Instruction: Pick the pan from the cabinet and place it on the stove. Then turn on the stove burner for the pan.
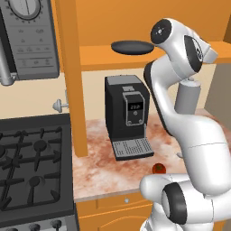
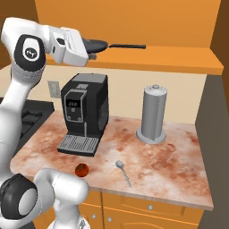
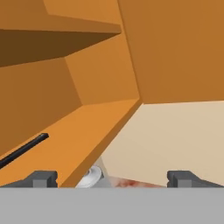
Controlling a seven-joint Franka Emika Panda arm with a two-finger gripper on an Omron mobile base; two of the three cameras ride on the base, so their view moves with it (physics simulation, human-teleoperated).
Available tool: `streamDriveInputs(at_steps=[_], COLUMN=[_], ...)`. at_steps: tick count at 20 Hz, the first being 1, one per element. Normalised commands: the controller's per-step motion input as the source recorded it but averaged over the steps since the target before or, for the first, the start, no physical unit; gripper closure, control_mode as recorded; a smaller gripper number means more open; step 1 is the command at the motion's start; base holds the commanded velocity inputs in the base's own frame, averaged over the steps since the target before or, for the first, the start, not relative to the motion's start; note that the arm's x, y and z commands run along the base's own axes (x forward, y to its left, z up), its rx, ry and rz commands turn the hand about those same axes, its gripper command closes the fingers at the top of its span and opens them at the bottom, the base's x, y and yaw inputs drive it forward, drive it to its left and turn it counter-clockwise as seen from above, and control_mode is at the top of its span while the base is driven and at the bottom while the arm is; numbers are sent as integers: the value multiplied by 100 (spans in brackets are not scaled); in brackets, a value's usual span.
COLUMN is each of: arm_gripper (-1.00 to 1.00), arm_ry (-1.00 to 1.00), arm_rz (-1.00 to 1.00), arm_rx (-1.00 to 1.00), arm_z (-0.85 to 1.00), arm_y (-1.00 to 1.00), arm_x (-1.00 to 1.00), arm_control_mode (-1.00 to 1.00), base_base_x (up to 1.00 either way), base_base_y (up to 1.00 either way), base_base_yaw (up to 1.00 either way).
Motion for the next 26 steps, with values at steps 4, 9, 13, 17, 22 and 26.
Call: streamDriveInputs(at_steps=[4, 9, 13, 17, 22, 26], arm_gripper=[-100, -100, -100, -100, -100, -100], arm_ry=[0, 0, 0, 0, 0, 0], arm_rz=[0, 0, 0, 0, 0, 0], arm_rx=[0, 0, 1, 3, 3, 2], arm_z=[0, 0, 0, 0, 0, 0], arm_y=[1, 0, -1, -6, -9, -14], arm_x=[24, 32, 35, 37, 39, 37], arm_control_mode=[-100, -100, -100, -100, -100, -100], base_base_x=[0, 0, 0, 0, 0, 0], base_base_y=[0, 0, 0, 0, 0, 0], base_base_yaw=[0, 0, 0, 0, 0, 0])
